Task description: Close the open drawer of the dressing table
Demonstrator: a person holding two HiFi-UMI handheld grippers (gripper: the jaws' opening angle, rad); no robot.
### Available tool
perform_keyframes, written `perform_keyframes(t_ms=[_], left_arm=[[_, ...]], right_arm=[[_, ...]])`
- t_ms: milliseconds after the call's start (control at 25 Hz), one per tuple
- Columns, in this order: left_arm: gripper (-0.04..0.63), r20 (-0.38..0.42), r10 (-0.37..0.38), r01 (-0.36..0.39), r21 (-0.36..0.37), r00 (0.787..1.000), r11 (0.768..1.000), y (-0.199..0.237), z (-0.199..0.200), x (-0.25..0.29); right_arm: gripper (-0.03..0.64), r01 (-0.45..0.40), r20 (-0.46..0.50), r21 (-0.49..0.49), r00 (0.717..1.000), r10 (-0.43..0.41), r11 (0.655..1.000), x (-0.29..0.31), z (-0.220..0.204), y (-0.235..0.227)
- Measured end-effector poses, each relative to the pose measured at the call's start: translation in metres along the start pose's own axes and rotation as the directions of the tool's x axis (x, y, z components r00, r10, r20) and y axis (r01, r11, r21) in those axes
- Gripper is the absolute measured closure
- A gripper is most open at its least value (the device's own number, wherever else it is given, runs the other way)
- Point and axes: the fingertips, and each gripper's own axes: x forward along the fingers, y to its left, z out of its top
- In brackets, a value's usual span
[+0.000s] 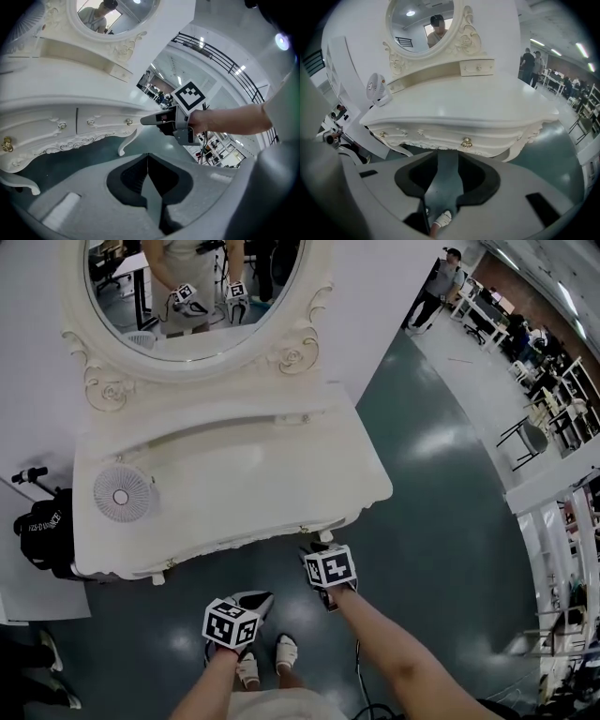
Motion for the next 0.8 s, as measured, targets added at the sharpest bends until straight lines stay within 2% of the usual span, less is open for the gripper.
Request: perform_keyframes(t_ms=[400,800], left_arm=[[0.584,0.014,-0.005,0.005,0.018,1.0,1.0,-0.02,0.006,-0.015],[0.584,0.013,-0.021,0.021,0.049,1.0,0.999,-0.05,0.001,-0.034]], right_arm=[[0.476,-0.068,0.033,0.024,0.997,0.067,0.997,-0.046,-0.02,0.024],[0.476,-0.178,0.078,0.041,0.982,0.174,0.983,-0.104,-0.043,0.061]])
